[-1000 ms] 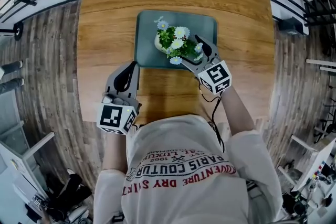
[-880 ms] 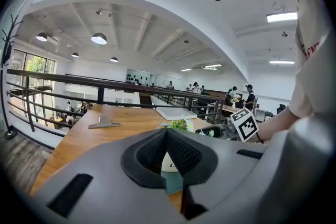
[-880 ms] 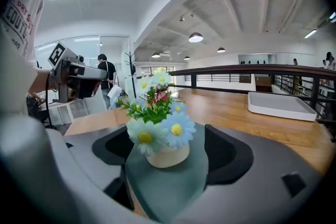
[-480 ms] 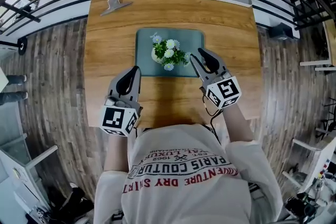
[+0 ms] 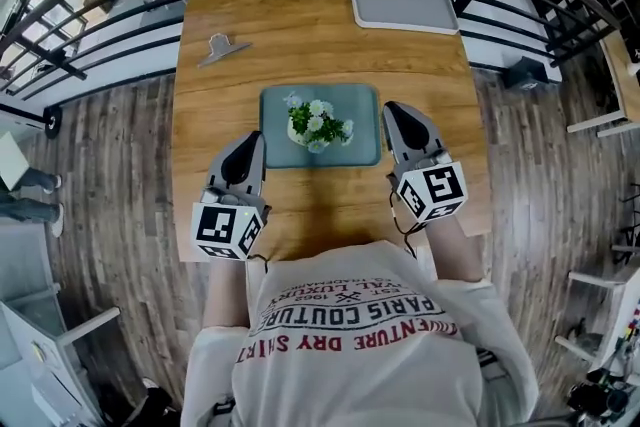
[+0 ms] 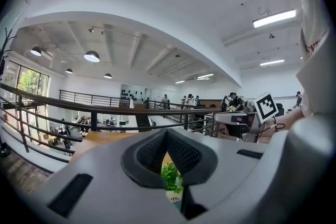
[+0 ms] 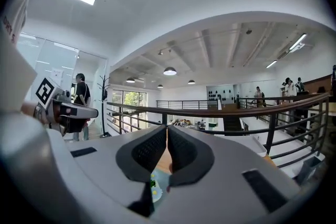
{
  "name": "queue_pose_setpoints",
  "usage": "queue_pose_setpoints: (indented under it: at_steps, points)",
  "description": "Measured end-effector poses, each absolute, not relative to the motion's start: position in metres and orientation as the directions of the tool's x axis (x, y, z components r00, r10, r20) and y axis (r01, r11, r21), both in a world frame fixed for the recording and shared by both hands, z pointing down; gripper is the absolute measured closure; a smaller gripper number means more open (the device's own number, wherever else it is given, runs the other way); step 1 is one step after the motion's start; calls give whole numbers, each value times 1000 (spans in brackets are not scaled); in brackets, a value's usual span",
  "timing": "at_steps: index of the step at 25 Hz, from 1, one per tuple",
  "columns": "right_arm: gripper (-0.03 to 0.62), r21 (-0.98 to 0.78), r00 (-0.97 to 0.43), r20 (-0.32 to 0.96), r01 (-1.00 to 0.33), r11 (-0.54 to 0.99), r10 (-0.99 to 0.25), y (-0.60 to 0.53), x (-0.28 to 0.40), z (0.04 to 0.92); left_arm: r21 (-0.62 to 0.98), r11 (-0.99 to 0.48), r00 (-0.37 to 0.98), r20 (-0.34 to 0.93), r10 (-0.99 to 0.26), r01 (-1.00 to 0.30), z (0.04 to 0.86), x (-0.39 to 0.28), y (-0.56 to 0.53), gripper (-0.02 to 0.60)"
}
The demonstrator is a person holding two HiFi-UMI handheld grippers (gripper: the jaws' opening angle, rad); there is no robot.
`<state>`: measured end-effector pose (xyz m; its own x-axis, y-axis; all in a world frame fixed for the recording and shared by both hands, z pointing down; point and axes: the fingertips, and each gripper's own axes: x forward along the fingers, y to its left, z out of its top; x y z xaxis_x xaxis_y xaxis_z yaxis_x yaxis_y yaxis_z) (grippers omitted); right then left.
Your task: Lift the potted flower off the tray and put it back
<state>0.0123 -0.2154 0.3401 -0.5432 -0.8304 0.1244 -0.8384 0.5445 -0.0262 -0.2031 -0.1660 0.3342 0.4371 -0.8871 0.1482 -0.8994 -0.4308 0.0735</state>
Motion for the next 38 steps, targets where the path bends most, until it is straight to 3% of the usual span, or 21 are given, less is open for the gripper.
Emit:
queue_pose_setpoints:
  at_steps: [6,38]
  points:
    - [566,-10,-526,80,-850,527,-847,-210,22,320,57,-445,449,126,-885,-894,319,-197,-173,569]
    - [568,3,-543,93,-838,545,-835,-197,8,326,36,-470,470,152,-870,-882,323,-191,-159,569]
